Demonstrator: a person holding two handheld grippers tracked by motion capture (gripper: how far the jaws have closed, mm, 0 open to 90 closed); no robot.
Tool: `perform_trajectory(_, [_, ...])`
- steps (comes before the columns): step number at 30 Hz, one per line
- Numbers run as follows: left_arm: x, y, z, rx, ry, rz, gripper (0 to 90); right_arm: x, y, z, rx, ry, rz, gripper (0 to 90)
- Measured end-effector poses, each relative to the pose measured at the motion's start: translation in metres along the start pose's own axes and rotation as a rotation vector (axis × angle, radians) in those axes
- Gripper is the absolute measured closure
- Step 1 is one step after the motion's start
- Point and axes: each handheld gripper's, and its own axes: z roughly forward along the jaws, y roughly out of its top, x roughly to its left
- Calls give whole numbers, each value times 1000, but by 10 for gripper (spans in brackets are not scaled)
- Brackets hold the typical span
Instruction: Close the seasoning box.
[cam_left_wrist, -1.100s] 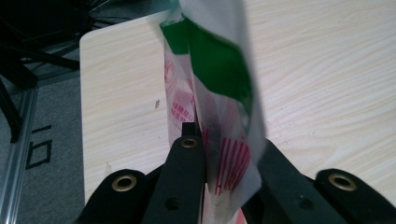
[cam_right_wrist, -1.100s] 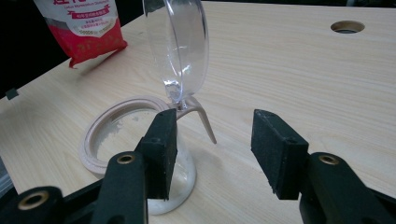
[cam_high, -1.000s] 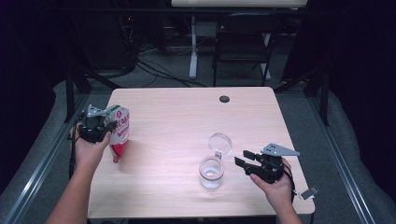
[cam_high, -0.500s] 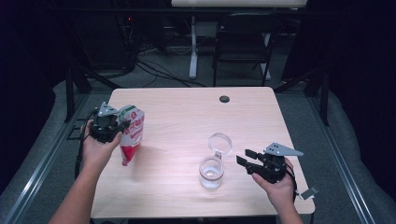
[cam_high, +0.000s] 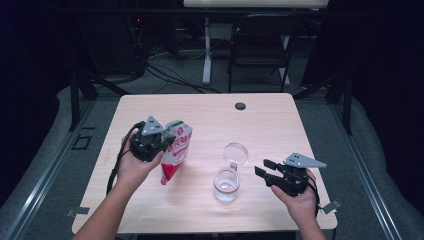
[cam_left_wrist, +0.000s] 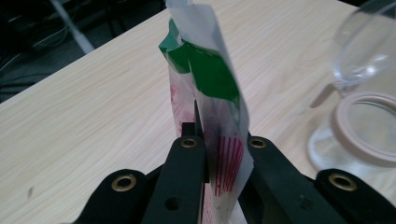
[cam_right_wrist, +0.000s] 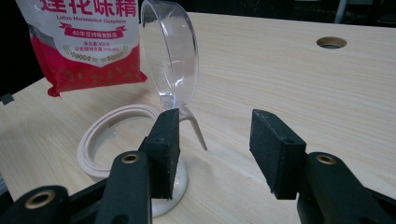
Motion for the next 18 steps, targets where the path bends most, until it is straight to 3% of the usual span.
perform_trajectory(4, [-19, 1, 7, 1, -38, 48, 900, 0, 1, -2, 11, 12, 6, 572])
perform_trajectory(10, [-38, -13, 14, -5, -102, 72, 900, 3, 4, -4, 29, 20, 2, 632])
perform_trajectory(15, [-47, -24, 10, -25, -116, 86, 900, 11, 10, -5, 44, 35, -39, 654])
perform_trajectory(18, [-49, -32, 8, -33, -129, 70, 900, 16, 12, -4, 69, 46, -67, 647])
